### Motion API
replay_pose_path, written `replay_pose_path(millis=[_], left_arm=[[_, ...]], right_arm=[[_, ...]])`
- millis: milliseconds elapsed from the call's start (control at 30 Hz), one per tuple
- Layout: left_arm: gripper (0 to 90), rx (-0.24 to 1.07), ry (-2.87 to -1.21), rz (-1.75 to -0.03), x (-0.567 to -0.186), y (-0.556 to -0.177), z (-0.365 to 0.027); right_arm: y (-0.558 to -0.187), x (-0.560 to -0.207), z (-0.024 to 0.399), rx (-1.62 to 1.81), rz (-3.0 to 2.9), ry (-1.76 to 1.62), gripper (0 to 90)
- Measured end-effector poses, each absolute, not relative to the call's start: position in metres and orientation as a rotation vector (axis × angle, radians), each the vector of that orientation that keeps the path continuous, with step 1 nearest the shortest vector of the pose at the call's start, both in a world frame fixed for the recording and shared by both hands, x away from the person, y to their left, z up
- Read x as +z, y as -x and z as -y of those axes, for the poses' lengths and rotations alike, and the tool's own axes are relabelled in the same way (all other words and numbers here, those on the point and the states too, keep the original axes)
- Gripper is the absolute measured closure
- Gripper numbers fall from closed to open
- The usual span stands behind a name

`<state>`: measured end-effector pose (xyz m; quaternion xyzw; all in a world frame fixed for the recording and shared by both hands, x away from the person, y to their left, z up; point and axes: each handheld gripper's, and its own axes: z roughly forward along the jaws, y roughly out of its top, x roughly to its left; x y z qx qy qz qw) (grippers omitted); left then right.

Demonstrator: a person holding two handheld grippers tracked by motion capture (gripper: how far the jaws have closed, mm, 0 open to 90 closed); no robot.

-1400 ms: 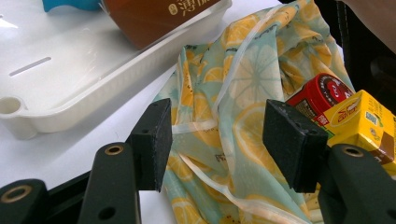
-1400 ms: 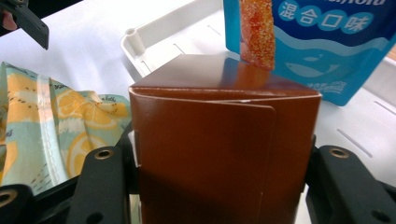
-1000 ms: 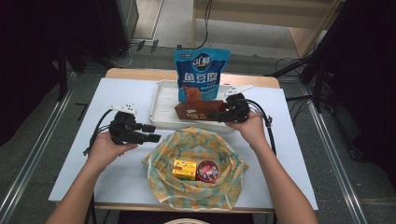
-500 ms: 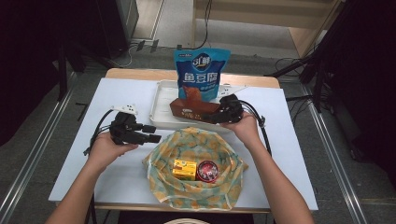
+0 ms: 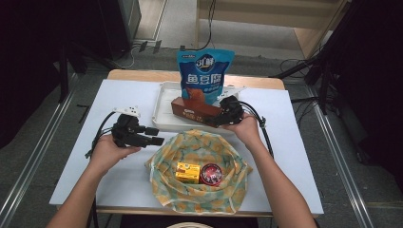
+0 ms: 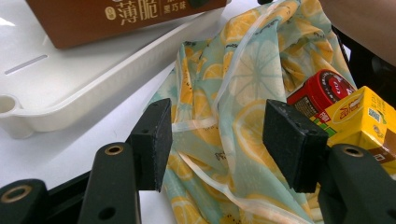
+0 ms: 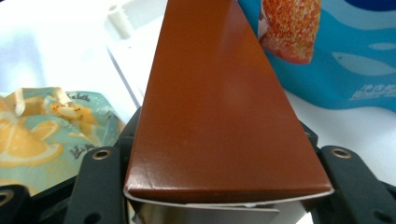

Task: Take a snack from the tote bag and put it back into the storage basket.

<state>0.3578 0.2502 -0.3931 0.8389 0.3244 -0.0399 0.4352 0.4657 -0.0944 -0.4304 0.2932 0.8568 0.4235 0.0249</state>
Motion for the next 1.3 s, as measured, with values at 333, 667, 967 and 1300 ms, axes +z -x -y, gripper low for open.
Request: replay_pose_path(millis=[333,667,967,1300], left_arm=[[43.1,-0.096,-2.086,-0.808,-0.393,-0.358,-0.251],[43.1,-0.097,-2.094,-0.806,-0.394,-0.358,-0.250],[43.1,-0.095,-2.089,-0.808,-0.393,-0.358,-0.251],[43.1,-0.098,-2.091,-0.807,-0.394,-0.358,-0.250]], right_arm=[[-0.469,-0.440,0.089,1.288,-2.666,-0.887,43.3],[-0.476,-0.444,0.093,1.320,-2.665,-0.927,42.3],[-0.479,-0.445,0.097,1.296,-2.661,-0.945,40.7],[-0.481,-0.446,0.102,1.266,-2.661,-0.949,38.4]])
